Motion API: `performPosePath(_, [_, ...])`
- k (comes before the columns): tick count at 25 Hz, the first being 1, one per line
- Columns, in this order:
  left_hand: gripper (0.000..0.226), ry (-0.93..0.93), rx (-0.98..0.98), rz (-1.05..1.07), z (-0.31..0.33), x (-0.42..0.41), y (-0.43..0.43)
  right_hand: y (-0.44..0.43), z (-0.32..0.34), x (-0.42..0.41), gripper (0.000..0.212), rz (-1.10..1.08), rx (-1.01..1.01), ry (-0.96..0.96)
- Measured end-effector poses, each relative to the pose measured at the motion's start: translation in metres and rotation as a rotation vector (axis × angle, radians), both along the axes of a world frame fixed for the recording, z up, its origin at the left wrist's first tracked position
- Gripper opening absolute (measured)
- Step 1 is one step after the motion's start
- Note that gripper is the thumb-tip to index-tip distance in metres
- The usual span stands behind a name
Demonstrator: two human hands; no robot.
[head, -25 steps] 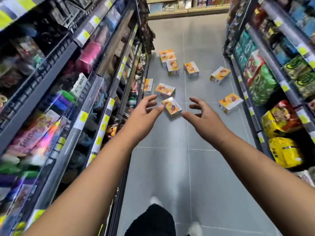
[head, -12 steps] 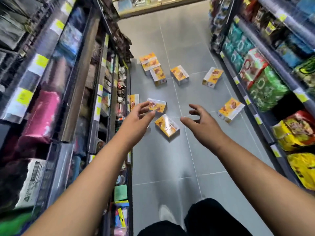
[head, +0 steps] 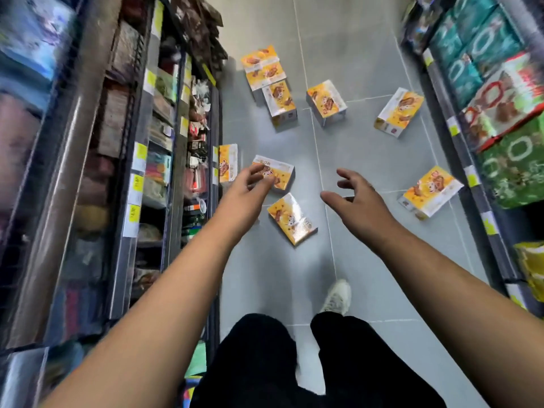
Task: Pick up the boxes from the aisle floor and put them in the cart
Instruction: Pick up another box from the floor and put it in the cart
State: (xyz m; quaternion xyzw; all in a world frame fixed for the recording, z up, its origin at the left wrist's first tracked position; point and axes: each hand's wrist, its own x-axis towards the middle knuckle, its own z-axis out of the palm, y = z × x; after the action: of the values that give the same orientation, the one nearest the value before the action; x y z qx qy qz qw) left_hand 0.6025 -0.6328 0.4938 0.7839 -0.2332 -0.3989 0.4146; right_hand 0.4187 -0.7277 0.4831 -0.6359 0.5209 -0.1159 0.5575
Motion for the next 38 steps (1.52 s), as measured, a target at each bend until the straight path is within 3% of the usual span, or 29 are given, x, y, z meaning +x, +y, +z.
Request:
performPosePath(4, [0.040,-0.025,0.057,-0.005,-0.083,0.033,-0.043,-0.030,-0.081,0.030,0.058,-0.045,0.052,0.058])
performPosePath(10, [0.043,-0.024,0.191,-0.104,-0.256,0.066,-0.082,-0.034,-0.267,0.062,0.063,-0.117,0.108,0.150])
performPosePath(19, [0.061,-0.161,0.417,-0.286,-0.543,0.104,-0.122,-0.051,-0.555,0.092,0.110,-0.222,0.348,0.374])
performPosePath(23, [0.082,-0.327,0.629,-0.401,-0.643,0.119,-0.157,-0.074,-0.659,0.102,0.121,-0.248,0.454,0.486])
performPosePath(25, [0.096,-0.383,0.686,-0.429,-0.680,0.132,-0.163,-0.077,-0.696,0.107,0.124,-0.267,0.483,0.451])
performPosePath(27, [0.103,-0.296,0.720,-0.411,-0.704,0.149,-0.166,-0.073,-0.719,0.112,0.126,-0.328,0.470,0.359])
performPosePath(31, [0.060,-0.167,0.687,-0.421,-0.712,0.162,-0.165,-0.069,-0.727,0.115,0.094,-0.464,0.469,0.235])
performPosePath(35, [0.053,-0.151,0.615,-0.425,-0.669,0.148,-0.163,-0.076,-0.683,0.101,0.074,-0.520,0.473,0.180])
performPosePath(38, [0.057,-0.130,0.571,-0.424,-0.612,0.135,-0.161,-0.083,-0.621,0.085,0.072,-0.499,0.441,0.210])
